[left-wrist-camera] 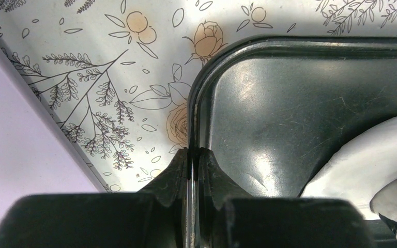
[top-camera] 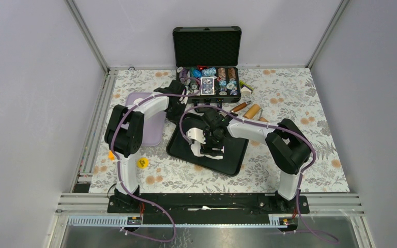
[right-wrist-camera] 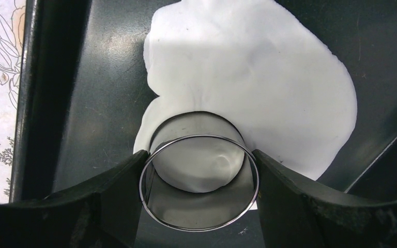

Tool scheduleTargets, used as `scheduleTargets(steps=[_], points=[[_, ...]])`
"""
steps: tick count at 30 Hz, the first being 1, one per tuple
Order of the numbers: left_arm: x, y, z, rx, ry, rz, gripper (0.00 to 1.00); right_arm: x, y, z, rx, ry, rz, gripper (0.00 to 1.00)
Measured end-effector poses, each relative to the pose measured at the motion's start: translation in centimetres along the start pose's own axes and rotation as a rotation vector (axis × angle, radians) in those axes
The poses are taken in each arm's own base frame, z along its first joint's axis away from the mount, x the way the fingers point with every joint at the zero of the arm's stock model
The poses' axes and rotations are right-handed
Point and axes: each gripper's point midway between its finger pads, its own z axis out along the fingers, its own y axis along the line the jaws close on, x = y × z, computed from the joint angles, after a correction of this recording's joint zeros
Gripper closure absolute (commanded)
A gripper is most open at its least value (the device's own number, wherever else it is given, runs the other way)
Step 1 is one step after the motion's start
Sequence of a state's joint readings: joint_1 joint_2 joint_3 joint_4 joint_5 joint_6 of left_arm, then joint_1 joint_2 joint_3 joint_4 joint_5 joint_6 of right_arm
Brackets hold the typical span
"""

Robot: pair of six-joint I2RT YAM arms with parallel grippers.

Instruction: Roll out the dumpling wrappers from the dough

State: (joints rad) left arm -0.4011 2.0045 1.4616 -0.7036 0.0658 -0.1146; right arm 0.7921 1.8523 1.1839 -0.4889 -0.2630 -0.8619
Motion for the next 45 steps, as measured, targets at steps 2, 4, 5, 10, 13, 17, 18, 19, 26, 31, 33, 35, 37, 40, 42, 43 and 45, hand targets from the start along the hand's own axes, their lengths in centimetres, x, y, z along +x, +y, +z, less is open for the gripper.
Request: scheduleTargets(steps=[2,4,5,10,13,17,18,19,26,31,33,35,37,40,42,43,45], points=[[0.0,0.0,0.0,-0.005,0.0,0.002,1.0,0.0,0.0,0.0,-0.008,0.005,-0.013,0.54],[0.0,0.0,0.0,-0.008,0.0,0.004,1.0,0.0,0.0,0.0,-0.014,0.007,-0.022,0.51],[0.0,0.0,0.0,-0.009,0.0,0.004,1.0,0.0,0.1,0.0,-0.017,0.007,-0.023,0.49],[0.0,0.0,0.0,-0.01,0.0,0.004,1.0,-0.2,0.1,-0.1,-0.03,0.009,-0.018,0.32],[0.0,-0.1,0.0,-0.012,-0.001,0.004,1.0,-0.3,0.0,-0.2,-0.039,0.01,-0.004,0.19],[0.0,-0.1,0.0,-0.019,-0.001,0.007,1.0,-0.5,0.4,-0.2,-0.059,0.006,0.02,0.01],[0.0,-0.1,0.0,-0.021,-0.001,0.008,1.0,-0.5,0.6,-0.2,-0.066,0.005,0.024,0.0],[0.0,-0.1,0.0,-0.023,-0.002,0.008,1.0,-0.5,0.6,-0.2,-0.069,0.004,0.027,0.0],[0.1,-0.1,0.0,-0.03,-0.002,0.01,1.0,-1.7,-0.3,-1.0,-0.04,-0.022,0.037,0.0],[0.2,-0.4,-0.1,-0.028,0.003,0.016,0.94,-4.7,-2.5,-4.6,0.067,-0.098,0.022,0.0],[0.3,-0.5,-0.2,-0.027,0.005,0.018,0.74,-5.9,-3.6,-6.8,0.128,-0.133,0.019,0.0],[0.3,-0.6,-0.4,-0.023,0.002,0.028,0.51,-6.4,-4.7,-9.2,0.187,-0.17,0.032,0.0],[0.3,-0.6,-1.0,-0.025,0.001,0.047,0.35,-5.7,-6.0,-11.2,0.234,-0.194,0.067,0.03],[-0.1,-0.7,-2.4,-0.02,-0.025,0.06,0.17,-2.2,-9.2,-14.0,0.316,-0.204,0.158,0.06],[-0.4,-0.9,-3.6,-0.009,-0.046,0.077,0.07,0.7,-11.4,-15.4,0.372,-0.19,0.209,0.07],[-0.6,-1.1,-4.4,0.004,-0.056,0.085,0.06,2.3,-12.3,-16.0,0.395,-0.179,0.231,0.08],[-1.1,-1.5,-5.6,0.037,-0.078,0.105,0.02,4.7,-13.5,-16.5,0.42,-0.157,0.256,0.1]])
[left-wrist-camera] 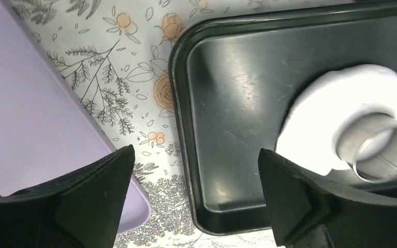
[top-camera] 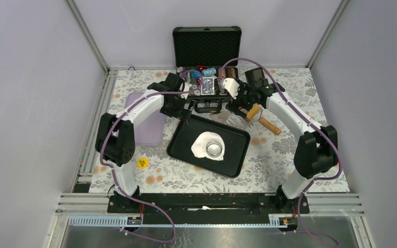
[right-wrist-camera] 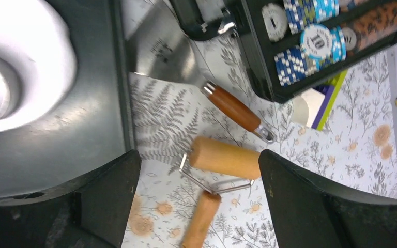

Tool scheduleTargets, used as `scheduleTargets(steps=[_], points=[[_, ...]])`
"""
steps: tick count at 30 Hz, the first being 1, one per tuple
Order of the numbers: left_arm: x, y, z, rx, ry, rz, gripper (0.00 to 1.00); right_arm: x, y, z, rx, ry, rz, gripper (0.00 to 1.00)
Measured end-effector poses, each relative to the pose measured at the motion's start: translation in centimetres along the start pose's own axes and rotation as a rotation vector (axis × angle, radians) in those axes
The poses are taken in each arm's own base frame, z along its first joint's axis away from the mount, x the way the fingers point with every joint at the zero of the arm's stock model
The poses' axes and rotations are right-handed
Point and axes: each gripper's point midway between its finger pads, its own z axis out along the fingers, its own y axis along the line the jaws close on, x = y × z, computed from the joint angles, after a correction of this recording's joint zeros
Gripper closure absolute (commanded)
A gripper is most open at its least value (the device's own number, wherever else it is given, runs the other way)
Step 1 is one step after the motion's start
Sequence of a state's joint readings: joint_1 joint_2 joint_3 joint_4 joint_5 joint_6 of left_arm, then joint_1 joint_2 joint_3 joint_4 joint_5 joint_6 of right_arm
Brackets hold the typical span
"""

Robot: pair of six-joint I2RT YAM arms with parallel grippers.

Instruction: Roll out the dumpling wrappers from the dough

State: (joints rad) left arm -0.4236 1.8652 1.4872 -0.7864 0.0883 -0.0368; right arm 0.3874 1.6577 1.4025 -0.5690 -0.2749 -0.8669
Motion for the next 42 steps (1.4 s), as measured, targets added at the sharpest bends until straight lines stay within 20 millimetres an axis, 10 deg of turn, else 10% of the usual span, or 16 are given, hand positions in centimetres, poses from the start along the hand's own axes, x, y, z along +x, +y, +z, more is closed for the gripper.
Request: scheduleTargets(steps=[15,32,42], points=[[2.6,2.9,-7.9,0.198,-0.072,0.028,0.01,7.8,-9.0,8.7,-0.145,0.135,0.018,0.26],[3.0,2.7,-7.8,0.232,-0.062,0.027,0.01,11.2,-5.4,10.7,-0.334,0.202,0.009,0.27],[3.0,2.6,-7.9,0.24,-0.064,0.044,0.01,12.3,-4.6,11.4,-0.387,0.205,-0.065,0.85]])
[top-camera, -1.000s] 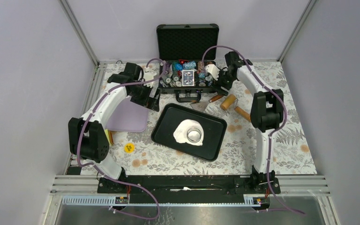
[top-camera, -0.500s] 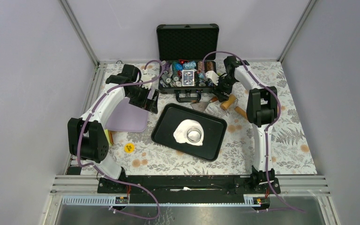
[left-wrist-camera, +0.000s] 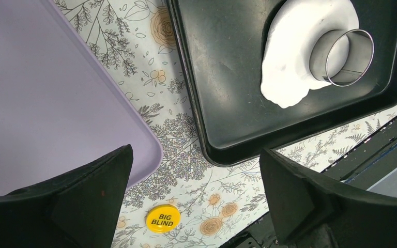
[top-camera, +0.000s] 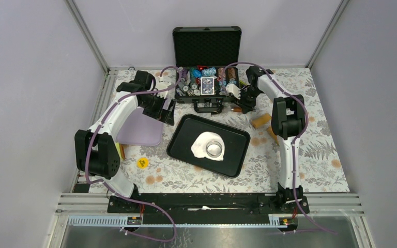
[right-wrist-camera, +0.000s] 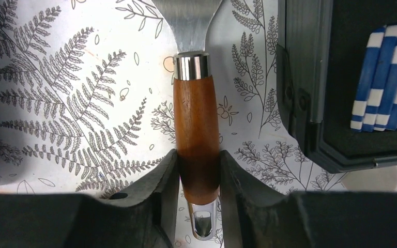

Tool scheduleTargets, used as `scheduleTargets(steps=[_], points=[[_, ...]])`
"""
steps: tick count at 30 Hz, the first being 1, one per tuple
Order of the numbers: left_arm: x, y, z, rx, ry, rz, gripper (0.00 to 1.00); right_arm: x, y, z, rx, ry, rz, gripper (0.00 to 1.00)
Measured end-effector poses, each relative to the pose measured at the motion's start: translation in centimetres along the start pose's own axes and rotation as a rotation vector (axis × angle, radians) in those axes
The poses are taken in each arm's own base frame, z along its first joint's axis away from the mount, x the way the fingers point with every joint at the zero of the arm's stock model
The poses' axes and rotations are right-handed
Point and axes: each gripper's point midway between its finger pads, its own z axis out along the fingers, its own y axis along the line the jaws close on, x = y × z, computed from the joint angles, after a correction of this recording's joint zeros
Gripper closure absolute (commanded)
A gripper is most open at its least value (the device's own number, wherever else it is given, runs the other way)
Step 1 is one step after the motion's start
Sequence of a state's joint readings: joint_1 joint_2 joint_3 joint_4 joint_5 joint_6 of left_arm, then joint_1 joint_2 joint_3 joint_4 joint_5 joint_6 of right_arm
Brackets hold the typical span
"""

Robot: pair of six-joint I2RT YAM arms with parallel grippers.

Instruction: Roll out the dumpling wrappers from the dough

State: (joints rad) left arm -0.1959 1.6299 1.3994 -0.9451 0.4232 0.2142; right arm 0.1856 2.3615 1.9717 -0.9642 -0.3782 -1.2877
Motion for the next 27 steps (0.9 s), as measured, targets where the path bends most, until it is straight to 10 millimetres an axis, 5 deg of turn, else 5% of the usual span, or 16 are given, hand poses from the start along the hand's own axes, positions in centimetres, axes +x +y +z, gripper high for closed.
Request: scheduleTargets(steps=[4,10,16,27], points=[[-0.5,0.0,-0.5,0.002,0.006,0.012,0.01,0.2,0.2,-0.1,0.016,0.003,-0.027,0.93],[-4.1,-0.6,-2.6,0.008,-0.053,0.05,0.01,2.1,1.7,-1.5,0.032,0.098,-0.097,1.0],[-6.9,-2.5,-4.6,0.033,-0.119,0.105,0.01,2.7,1.2,-5.9,0.101,0.21,-0.192,1.0],[-10.5,-8.5,-4.6,0.123,-0.153,0.224,0.01,3.5,1.0,-14.1,0.269,0.393,-0.276,1.0]])
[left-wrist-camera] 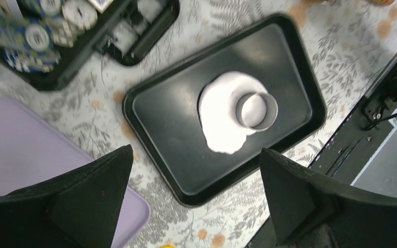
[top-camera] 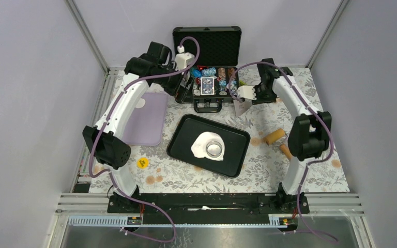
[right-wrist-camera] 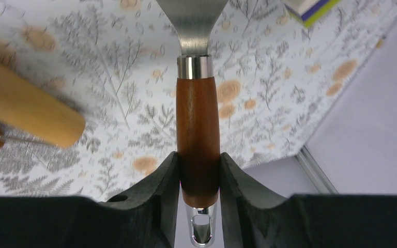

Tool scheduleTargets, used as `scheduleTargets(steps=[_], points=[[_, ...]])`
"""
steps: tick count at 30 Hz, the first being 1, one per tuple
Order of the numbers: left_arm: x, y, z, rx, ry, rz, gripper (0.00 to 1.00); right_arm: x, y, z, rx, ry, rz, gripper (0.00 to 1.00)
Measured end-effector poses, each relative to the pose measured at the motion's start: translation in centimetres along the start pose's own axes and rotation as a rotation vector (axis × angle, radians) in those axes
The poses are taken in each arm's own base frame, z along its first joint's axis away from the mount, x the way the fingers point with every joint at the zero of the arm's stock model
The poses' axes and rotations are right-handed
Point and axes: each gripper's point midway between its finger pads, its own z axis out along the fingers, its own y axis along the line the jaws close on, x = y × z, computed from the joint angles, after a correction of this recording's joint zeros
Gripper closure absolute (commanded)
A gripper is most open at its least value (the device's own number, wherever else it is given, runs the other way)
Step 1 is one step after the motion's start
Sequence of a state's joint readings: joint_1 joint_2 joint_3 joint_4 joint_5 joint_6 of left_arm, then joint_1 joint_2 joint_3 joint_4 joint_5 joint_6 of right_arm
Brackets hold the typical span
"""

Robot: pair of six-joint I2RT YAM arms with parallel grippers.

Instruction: Roll out the dumpling wrappers from the dough

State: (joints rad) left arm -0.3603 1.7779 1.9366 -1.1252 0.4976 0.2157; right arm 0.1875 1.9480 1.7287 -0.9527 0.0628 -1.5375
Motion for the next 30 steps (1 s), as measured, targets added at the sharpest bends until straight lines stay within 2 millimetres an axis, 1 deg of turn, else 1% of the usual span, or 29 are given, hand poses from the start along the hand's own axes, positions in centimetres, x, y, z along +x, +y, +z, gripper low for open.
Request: scheduleTargets(steps=[6,9,11,13,16,17,21,23,25,27,30], points=[[-5.1,-2.2,-1.3,0.049,-0.121,0.055,0.01,0.3,2.0,-5.6,0.118,-0.02,-0.072,1.0],[-7.1,-3.5,-1.2,0.104,-0.169,0.07,0.01,-0.8,3.9,-7.7,0.221,-0.092,-0.148,1.0],[-7.6,-4.2,-0.6,0.142,-0.18,0.071,0.01,-1.8,5.6,-8.7,0.273,-0.155,-0.198,1.0],[-7.7,-5.1,0.3,0.185,-0.174,0.07,0.01,-3.1,6.6,-9.6,0.299,-0.212,-0.225,1.0],[-7.3,-6.9,2.2,0.247,-0.141,0.079,0.01,-5.8,6.6,-10.7,0.358,-0.331,-0.256,1.0],[-7.2,-7.6,2.9,0.265,-0.128,0.085,0.01,-6.8,6.8,-10.9,0.368,-0.38,-0.266,1.0],[-6.2,-10.1,5.1,0.33,-0.079,0.109,0.01,-9.0,7.7,-11.0,0.366,-0.509,-0.259,1.0],[-5.5,-11.4,6.1,0.362,-0.049,0.116,0.01,-9.7,8.3,-10.8,0.358,-0.549,-0.254,1.0],[-4.7,-12.0,6.9,0.38,-0.022,0.115,0.01,-10.1,8.9,-10.6,0.344,-0.576,-0.249,1.0],[-4.1,-12.2,7.5,0.39,0.001,0.107,0.01,-10.4,9.4,-10.4,0.333,-0.595,-0.244,1.0],[-3.4,-11.9,8.3,0.393,0.026,0.092,0.01,-10.9,9.7,-10.6,0.328,-0.625,-0.239,1.0]])
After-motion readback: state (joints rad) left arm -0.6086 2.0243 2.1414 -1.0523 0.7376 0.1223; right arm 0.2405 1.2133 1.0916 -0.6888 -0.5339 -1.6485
